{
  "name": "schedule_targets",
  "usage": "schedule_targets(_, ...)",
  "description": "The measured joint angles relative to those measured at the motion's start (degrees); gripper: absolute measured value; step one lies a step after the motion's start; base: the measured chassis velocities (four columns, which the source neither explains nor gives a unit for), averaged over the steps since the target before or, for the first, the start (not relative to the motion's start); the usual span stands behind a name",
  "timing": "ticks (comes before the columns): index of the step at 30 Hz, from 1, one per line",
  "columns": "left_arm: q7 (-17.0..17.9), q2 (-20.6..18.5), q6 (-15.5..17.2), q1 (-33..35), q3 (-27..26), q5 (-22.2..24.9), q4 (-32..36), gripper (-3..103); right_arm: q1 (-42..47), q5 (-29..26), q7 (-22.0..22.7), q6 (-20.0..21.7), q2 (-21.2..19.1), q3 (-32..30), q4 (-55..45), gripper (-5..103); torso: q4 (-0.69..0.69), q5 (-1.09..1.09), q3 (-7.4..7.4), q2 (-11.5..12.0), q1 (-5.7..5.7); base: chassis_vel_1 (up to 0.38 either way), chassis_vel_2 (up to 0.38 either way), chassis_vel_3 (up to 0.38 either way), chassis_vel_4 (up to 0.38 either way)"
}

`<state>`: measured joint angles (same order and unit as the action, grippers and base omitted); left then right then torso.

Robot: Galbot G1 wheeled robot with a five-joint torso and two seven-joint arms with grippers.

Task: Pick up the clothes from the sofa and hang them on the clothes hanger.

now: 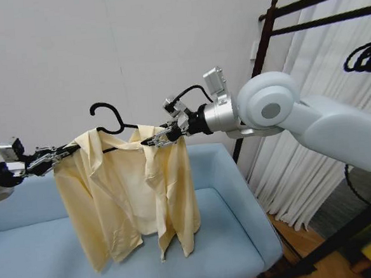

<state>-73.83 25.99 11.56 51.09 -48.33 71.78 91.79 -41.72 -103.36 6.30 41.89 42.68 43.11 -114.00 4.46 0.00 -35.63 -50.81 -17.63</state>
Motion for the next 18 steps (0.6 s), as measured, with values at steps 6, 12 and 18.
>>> schedule_targets(6,-0.60,-0.12,0.00,0.13,0.00,0.04,0.08,2,-0.01,0.05,0.78,-0.02,0.02,0.17,-0.34,27,0.00,0.00,0.00,0.00,0.00,0.000,0.000,0.000,0.000)
schedule_targets(12,-1.59,-0.12,-0.02,0.24,-0.02,0.09,0.06,2,0.08,-0.43,0.87,-0.04,0.12,-0.43,-0.75,10,0.00,0.00,0.00,0.00,0.00,0.000,0.000,0.000,0.000)
schedule_targets(18,-1.54,-0.09,-0.73,0.24,-0.10,0.66,0.12,2,0.68,-3.02,2.33,-0.07,-0.41,-1.91,-2.36,4,0.00,0.00,0.00,0.00,0.00,0.000,0.000,0.000,0.000)
